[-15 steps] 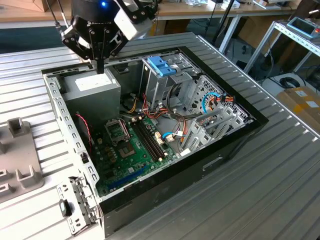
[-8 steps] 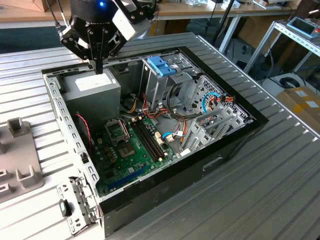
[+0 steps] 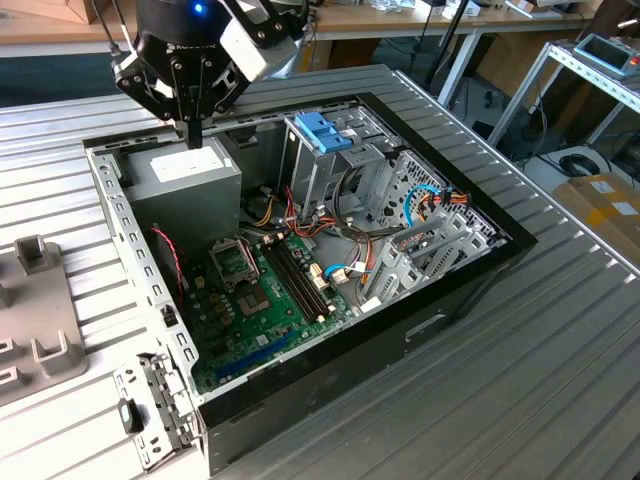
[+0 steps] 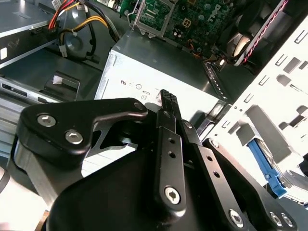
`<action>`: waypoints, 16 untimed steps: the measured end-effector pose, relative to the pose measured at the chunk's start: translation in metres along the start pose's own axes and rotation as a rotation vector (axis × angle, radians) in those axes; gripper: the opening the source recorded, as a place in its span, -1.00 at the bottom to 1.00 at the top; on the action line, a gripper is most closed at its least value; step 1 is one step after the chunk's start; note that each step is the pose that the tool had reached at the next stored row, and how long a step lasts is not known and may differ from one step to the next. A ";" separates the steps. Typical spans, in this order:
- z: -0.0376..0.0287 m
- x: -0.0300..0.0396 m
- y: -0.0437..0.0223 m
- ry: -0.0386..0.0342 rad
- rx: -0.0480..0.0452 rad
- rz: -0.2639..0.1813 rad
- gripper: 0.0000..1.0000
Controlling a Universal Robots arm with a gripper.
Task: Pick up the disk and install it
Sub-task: 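Reach for the disk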
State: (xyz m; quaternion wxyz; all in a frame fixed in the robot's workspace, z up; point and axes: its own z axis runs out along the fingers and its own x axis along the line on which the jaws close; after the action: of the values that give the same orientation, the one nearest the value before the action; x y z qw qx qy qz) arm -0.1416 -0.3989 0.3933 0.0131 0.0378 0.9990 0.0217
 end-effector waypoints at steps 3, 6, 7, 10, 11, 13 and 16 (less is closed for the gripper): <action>0.0000 0.0015 -0.0001 -0.0001 -0.0001 0.000 -0.80; -0.0001 0.0028 -0.0002 0.0000 0.0000 0.000 -0.80; -0.0001 0.0033 -0.0002 0.0000 0.0000 0.000 -0.80; -0.0001 0.0049 -0.0004 0.0000 -0.0001 0.000 -0.80; -0.0001 0.0054 -0.0004 -0.0001 -0.0001 0.000 -0.80; -0.0002 0.0065 -0.0005 0.0000 -0.0001 0.000 -0.80; -0.0002 0.0076 -0.0006 0.0000 0.0000 0.000 -0.80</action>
State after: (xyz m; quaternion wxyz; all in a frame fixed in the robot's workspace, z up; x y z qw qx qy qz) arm -0.1493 -0.3989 0.3933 0.0131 0.0379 0.9990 0.0217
